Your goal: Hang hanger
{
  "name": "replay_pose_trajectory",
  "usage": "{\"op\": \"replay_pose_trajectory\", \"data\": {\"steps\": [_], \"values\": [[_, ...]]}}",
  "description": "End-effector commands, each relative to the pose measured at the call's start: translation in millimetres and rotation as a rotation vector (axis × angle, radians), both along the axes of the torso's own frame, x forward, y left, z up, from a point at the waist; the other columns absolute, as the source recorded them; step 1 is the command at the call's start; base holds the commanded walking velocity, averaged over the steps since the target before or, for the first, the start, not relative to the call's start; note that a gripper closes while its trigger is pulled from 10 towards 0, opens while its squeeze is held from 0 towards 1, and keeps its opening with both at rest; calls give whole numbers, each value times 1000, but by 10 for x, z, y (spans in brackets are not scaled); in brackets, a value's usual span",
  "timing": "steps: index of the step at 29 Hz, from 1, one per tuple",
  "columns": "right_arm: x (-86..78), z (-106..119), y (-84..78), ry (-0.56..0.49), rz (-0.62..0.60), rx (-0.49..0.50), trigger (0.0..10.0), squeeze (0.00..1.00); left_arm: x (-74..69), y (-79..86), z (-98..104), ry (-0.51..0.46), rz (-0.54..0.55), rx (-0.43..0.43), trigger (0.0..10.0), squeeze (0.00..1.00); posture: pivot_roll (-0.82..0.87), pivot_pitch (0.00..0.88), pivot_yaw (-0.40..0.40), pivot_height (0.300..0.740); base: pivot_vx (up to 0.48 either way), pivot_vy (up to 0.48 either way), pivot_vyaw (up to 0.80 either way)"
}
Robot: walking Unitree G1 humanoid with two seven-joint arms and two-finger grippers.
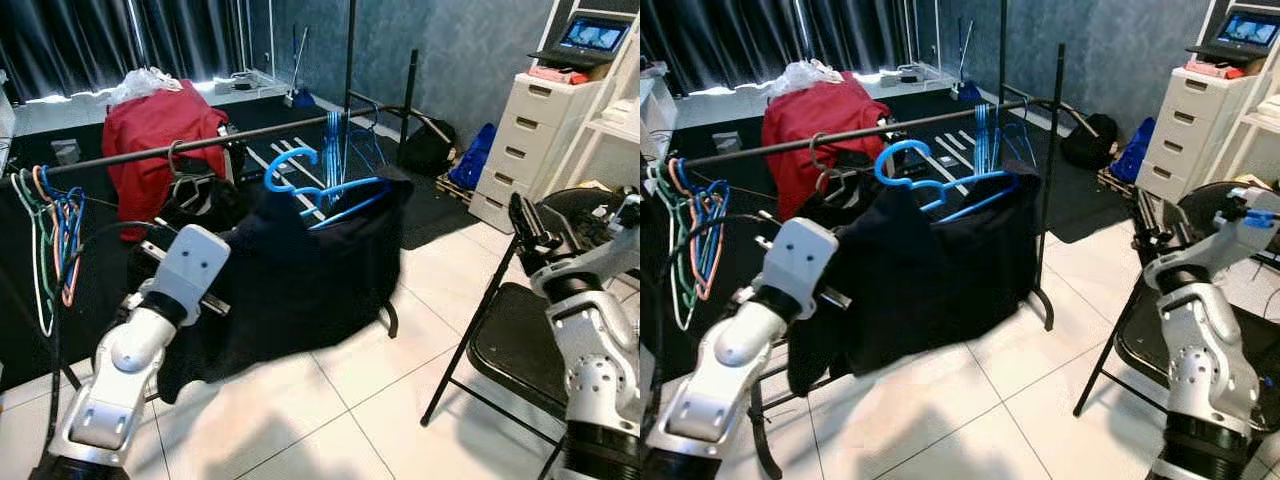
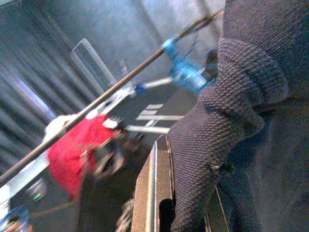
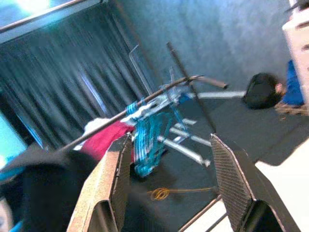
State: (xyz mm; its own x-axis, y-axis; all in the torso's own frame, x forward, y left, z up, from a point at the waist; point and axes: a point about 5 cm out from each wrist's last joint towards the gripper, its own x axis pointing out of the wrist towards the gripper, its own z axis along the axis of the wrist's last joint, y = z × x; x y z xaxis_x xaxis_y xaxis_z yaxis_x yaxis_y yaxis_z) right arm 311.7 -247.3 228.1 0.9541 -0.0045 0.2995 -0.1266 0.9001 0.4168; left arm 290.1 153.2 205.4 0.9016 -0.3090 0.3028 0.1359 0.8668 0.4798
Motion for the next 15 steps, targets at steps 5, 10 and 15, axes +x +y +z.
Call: {"op": "replay_pose_trajectory", "data": {"steps": [5, 10, 15], "values": [[82, -131, 271, 88, 99, -36, 10000, 0, -70, -206, 88, -55, -63, -32, 10000, 0, -57, 0, -17, 740, 0, 0, 0], [60, -160, 430, 109, 228, -28, 10000, 0, -84, -256, 107, -75, -94, -29, 10000, 0, -53, 0, -17, 740, 0, 0, 0], [-43, -137, 550, 96, 369, -62, 10000, 0, -91, -281, 111, -85, -112, -20, 10000, 0, -54, 0, -16, 740, 0, 0, 0]]}}
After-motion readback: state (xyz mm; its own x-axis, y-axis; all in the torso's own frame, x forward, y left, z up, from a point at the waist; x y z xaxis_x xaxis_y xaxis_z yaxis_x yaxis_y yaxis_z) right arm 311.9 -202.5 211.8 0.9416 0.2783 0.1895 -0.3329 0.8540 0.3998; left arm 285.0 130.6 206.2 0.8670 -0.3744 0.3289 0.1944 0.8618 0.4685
